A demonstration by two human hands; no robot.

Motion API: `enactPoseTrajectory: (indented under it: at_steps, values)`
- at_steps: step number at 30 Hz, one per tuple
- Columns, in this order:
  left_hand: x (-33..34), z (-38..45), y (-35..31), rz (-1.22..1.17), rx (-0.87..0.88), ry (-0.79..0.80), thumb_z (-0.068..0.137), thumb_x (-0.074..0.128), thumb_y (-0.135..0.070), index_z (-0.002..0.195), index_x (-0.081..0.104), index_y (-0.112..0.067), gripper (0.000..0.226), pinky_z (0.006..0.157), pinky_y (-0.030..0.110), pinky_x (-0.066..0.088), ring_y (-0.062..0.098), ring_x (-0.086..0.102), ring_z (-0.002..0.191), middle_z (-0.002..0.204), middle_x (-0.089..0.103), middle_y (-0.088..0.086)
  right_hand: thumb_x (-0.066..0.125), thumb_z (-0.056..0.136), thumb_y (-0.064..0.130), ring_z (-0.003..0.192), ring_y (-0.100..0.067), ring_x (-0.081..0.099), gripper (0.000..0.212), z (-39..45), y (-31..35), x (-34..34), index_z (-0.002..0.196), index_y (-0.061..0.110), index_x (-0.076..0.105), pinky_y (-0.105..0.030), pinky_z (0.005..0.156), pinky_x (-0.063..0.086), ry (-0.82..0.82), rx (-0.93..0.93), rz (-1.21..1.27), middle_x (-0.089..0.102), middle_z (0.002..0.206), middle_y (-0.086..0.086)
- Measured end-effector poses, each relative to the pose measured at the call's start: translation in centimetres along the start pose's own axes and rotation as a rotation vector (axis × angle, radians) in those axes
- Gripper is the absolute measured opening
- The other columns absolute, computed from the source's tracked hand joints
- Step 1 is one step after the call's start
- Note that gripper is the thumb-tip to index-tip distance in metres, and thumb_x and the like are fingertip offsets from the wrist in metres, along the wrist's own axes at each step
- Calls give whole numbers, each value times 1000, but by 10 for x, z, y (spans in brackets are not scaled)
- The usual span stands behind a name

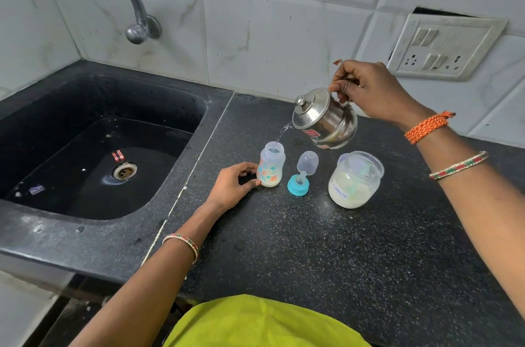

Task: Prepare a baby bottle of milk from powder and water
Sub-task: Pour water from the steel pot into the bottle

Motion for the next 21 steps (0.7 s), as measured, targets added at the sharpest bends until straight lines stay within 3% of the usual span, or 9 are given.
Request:
enactPoseTrajectory:
  at_steps: [7, 16, 21]
  values:
    - [0, 0, 1, 12, -9, 7, 81, 73, -17, 118, 62, -19, 38, 86, 3, 40, 0, 59, 102, 114, 65, -8, 57, 93, 14, 67, 8, 58, 5, 0, 1, -3, 93, 15, 61, -39, 78, 55, -5, 6, 4, 59, 72, 23]
    - [0, 0, 0, 16, -2, -1, 82, 72, -16, 118, 62, -17, 38, 85, 0, 38, 0, 59, 102, 113, 65, -9, 56, 93, 15, 73, -10, 66, 7, 1, 0, -7, 90, 19, 59, -49, 79, 56, 9, 14, 20, 63, 78, 20]
    - [0, 0, 0, 19, 0, -3, 82, 72, -16, 118, 62, -16, 38, 84, -1, 38, 0, 58, 102, 112, 64, -9, 56, 94, 15, 73, -6, 66, 7, 2, 0, -8, 90, 20, 59, -49, 79, 56, 8, 8, 10, 63, 78, 21]
Point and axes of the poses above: each hand's wrist, its own z-axis towards the middle knuckle, its own x-axis out of the palm, y = z × x, the point moved 2 cm from there along z, towards the middle knuckle
